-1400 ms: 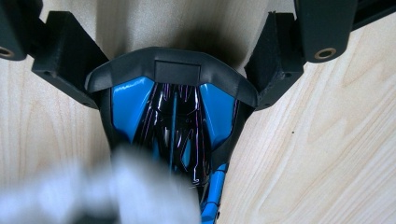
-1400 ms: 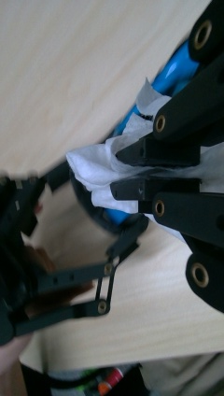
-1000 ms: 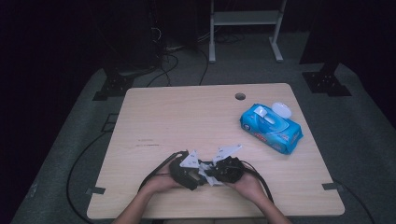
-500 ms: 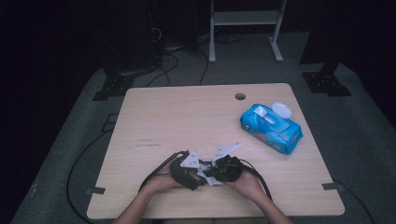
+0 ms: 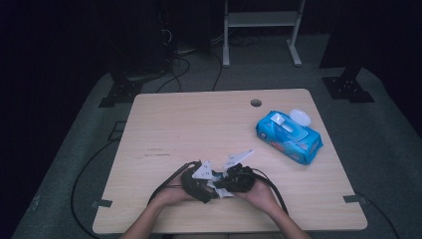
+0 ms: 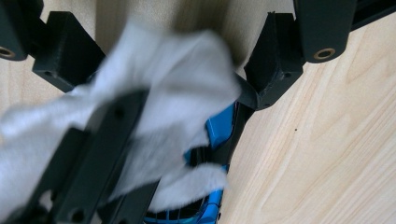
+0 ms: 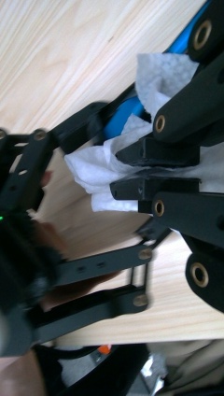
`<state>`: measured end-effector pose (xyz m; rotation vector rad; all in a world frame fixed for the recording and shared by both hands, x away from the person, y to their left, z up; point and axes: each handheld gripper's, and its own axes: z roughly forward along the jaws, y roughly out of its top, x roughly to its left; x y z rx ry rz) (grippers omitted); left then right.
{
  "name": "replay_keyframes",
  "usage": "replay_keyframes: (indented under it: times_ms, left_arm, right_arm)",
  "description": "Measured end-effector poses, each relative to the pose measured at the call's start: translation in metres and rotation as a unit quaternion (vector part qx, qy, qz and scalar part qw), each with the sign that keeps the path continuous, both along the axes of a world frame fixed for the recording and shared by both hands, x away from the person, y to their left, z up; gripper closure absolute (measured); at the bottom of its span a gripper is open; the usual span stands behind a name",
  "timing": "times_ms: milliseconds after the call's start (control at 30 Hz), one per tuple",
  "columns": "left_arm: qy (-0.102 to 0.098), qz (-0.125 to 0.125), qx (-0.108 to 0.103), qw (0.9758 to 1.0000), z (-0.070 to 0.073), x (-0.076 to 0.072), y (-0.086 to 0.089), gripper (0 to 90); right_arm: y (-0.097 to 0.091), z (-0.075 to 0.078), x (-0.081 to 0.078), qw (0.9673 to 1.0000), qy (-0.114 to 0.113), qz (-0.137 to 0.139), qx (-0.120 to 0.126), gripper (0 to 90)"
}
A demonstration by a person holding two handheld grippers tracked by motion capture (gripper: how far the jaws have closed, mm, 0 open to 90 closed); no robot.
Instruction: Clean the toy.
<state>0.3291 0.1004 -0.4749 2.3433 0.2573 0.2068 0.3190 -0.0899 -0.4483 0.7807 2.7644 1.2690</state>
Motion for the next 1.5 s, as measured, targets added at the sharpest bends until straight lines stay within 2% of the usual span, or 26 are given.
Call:
replay_keyframes:
  times_ms: [133, 233, 333, 400, 567, 800, 1000, 1233, 1433, 1500]
  left_arm:
    - [-0.002, -0.001, 0.003, 1.0000, 0.000, 0.000, -0.001, 24.1]
    - [-0.002, 0.000, 0.004, 1.0000, 0.000, 0.000, -0.001, 24.1]
    - [-0.001, 0.001, 0.001, 1.0000, 0.000, 0.000, 0.000, 24.1]
    - [-0.001, 0.000, 0.000, 1.0000, 0.000, 0.000, 0.000, 24.2]
    - [0.001, -0.003, -0.001, 1.0000, -0.001, 0.001, 0.000, 24.2]
    - [0.000, -0.001, 0.000, 1.0000, -0.001, 0.000, 0.000, 24.3]
    - [0.000, -0.002, 0.000, 1.0000, -0.001, 0.000, 0.000, 24.3]
    - [-0.001, -0.001, 0.001, 1.0000, -0.001, 0.000, 0.000, 24.4]
    - [0.000, -0.002, 0.000, 1.0000, -0.001, 0.000, 0.000, 24.5]
    - [0.001, -0.002, 0.001, 1.0000, -0.001, 0.000, 0.000, 24.5]
  right_arm:
    - [-0.003, 0.005, -0.001, 0.9999, -0.005, -0.007, -0.015, 84.9]
    - [0.004, 0.006, -0.002, 1.0000, 0.001, 0.000, 0.000, 84.9]
    - [0.008, 0.003, -0.003, 1.0000, -0.003, 0.008, -0.001, 84.9]
    - [0.002, 0.003, -0.003, 0.9998, -0.013, 0.002, -0.015, 84.9]
    - [-0.025, 0.004, -0.007, 0.9996, -0.017, -0.020, -0.012, 85.0]
    - [-0.043, 0.002, -0.013, 0.9988, -0.027, -0.037, -0.015, 85.0]
    - [-0.067, 0.000, -0.013, 0.9975, -0.021, -0.065, -0.016, 84.9]
    - [-0.068, 0.000, -0.013, 0.9974, -0.024, -0.066, -0.016, 84.9]
    - [-0.094, -0.003, -0.011, 0.9946, -0.011, -0.103, -0.001, 84.8]
    - [-0.101, -0.005, -0.010, 0.9929, -0.004, -0.119, -0.006, 84.9]
